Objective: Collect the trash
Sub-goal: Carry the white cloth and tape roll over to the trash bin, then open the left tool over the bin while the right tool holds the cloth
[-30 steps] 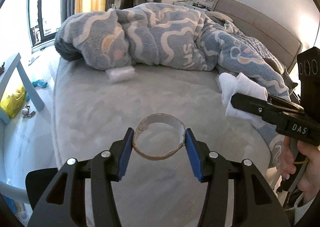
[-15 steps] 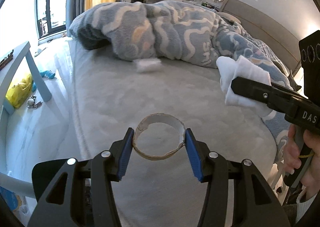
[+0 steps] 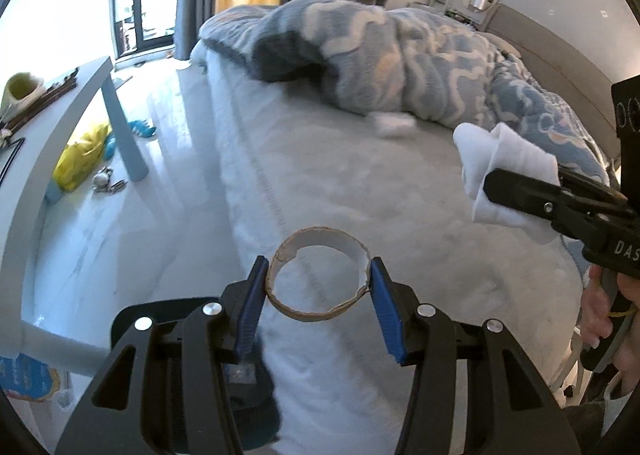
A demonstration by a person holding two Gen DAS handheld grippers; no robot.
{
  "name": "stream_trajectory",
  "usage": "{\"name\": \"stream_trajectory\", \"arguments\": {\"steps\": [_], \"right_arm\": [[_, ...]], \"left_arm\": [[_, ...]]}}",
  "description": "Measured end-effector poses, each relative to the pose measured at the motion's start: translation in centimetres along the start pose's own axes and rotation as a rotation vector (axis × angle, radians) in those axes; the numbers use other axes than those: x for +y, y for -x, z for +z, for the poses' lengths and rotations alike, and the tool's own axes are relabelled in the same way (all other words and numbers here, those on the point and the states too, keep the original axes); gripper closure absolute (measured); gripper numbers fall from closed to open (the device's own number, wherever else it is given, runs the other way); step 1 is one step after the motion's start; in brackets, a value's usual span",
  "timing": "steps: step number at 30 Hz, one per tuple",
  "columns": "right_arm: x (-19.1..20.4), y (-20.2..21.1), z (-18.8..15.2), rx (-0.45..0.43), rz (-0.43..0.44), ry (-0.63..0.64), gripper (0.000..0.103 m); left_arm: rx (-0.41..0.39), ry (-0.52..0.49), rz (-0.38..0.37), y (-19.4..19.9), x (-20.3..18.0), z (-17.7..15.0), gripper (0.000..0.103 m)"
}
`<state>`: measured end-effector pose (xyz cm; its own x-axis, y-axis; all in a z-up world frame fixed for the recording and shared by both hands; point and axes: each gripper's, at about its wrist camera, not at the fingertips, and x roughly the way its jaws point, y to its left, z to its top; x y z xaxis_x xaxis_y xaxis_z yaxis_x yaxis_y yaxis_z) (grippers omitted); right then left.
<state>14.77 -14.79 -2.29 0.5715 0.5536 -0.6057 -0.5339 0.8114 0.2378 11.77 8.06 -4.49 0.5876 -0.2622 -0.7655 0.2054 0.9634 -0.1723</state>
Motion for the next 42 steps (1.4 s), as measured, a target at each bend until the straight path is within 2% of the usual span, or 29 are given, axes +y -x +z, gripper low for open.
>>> {"name": "stream_trajectory", "arguments": {"steps": [13,28,29,31,37,42], "right_arm": [[7.7,-5.4,1.0,0.067,0.078,0.088,0.051],[13.5,-10.4,1.6,0.121,0.139,0.128,0.051],[14.0,-10.8,1.6,0.127,0.142,0.132,0.051],[14.7,-11.6,1.4,0.140,0.144,0.139,0.051],[16.0,-14.2,0.8,0.193,0.134,0.149,0.051],[16.8,-16.5,-0.1,0.253,0.116,0.152,0.051]], "left_arm": [[0.128,0.077,0.066,0.2,7.2,-2.6,0.050],[0.298,0.115,0.097,-0.6,13.3,-6.9,0.046],[0.296,0.118,0.100,-0.5,13.6,-6.9,0.045],[0.286,0.126,0.106,-0.1,14.3,-7.1,0.030],[0.233,0.169,0.109,1.8,16.3,-6.9,0.028],[0.127,0.178,0.095,4.3,16.8,-5.9,0.028]]}}
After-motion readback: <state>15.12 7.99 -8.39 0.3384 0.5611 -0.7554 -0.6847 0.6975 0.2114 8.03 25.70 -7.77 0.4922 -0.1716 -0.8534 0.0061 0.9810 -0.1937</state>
